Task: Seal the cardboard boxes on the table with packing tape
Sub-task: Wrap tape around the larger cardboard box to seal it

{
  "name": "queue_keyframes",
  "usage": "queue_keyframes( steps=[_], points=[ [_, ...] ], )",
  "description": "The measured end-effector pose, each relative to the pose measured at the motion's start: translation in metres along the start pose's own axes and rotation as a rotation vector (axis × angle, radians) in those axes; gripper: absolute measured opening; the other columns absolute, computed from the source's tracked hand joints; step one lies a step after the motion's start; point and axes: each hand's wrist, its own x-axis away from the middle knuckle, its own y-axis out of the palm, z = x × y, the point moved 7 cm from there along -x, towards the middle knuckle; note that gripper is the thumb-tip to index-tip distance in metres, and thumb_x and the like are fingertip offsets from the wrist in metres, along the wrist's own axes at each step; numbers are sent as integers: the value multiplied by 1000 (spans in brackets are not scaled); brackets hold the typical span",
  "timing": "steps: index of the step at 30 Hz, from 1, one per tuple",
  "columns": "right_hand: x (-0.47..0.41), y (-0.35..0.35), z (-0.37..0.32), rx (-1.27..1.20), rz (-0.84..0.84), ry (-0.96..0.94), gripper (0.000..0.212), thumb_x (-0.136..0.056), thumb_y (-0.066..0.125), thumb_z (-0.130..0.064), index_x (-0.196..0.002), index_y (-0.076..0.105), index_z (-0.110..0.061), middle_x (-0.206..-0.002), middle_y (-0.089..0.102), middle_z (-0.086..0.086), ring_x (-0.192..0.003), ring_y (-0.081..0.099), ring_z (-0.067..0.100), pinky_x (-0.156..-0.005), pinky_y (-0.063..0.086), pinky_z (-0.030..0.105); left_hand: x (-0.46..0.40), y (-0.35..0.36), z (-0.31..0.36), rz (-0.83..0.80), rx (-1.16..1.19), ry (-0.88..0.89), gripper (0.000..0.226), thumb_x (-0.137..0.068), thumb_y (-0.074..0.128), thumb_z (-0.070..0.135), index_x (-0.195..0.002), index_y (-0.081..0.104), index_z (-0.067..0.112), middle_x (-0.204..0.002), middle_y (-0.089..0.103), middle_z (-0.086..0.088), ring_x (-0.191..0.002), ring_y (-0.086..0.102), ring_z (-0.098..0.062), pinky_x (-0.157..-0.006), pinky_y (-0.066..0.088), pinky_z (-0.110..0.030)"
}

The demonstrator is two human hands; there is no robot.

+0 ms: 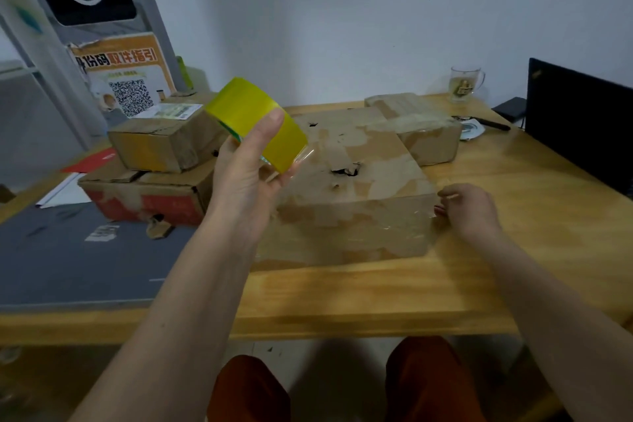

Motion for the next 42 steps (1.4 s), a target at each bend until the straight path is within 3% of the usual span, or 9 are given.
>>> queue_keyframes(
  steps=[5, 8, 11, 14, 20, 24, 28, 35, 42],
  points=[
    [15, -43, -64, -90, 157, -267, 19, -93, 59, -14, -106, 72, -13, -108, 71, 2, -95, 63, 14, -80, 44, 24, -24, 4, -8, 13, -14, 23, 65, -64, 86, 36, -121, 58, 22, -110, 69, 2, -99, 70, -18, -73, 57, -30],
    [40, -47, -126, -246, 51, -480, 14, -89, 65, -21, -102, 71, -24, -97, 67, -11, -85, 58, -3, -78, 43, 13, -35, 5, -15, 26, -10, 54, 62, -66, 82, 34, -121, 57, 21, -104, 69, 5, -94, 71, -15, -71, 56, -30],
    [63, -11, -173, 21, -184, -669, 32, -84, 69, -42, -111, 67, -25, -110, 63, -8, -108, 53, 9, -89, 45, 26, -39, 2, -25, 39, -8, 64, 75, -65, 85, 31, -131, 52, 16, -107, 68, 5, -95, 71, -15, -72, 57, -30],
    [62, 13, -193, 248, -224, -669, 47, -83, 66, -52, -118, 64, -20, -118, 59, -1, -119, 47, 20, -90, 44, 35, -41, -3, -33, 52, 17, 64, 84, -66, 86, 29, -139, 48, 13, -109, 66, 2, -99, 69, -19, -74, 57, -32],
    [59, 16, -221, 422, -183, -790, 29, -87, 66, -29, -111, 63, -12, -107, 64, 7, -100, 59, 27, -74, 44, 33, -46, -8, -33, 56, 41, 59, 86, -66, 80, 31, -142, 45, 14, -111, 65, 2, -95, 70, -15, -74, 57, -33],
    [69, 20, -225, 590, -188, -916, 2, -87, 56, -4, -85, 55, -5, -82, 57, 8, -80, 56, 30, -61, 39, 33, -47, -8, -34, 39, 45, 60, 86, -66, 81, 30, -143, 44, 14, -110, 66, 3, -94, 70, -13, -73, 56, -32],
    [73, 21, -227, 594, -165, -961, 28, -84, 48, 9, -72, 34, -13, -70, 40, 2, -70, 49, 25, -55, 28, 29, -46, -9, -33, 30, 59, 56, 82, -67, 80, 30, -140, 46, 13, -106, 67, 5, -91, 71, -12, -76, 57, -33],
    [66, 12, -217, 507, -183, -922, 10, -86, 57, 4, -83, 66, -1, -82, 64, 11, -79, 60, 27, -64, 48, 36, -43, -10, -33, 20, 77, 38, 81, -69, 78, 28, -141, 45, 12, -116, 63, -2, -98, 69, -18, -78, 57, -33],
    [78, 8, -202, 522, -167, -974, 18, -91, 55, -1, -90, 71, -9, -81, 70, 7, -76, 65, 23, -70, 54, 36, -41, -10, -33, 13, 104, 44, 83, -68, 82, 28, -141, 45, 11, -114, 63, -2, -97, 68, -20, -74, 57, -32]
  ],
)
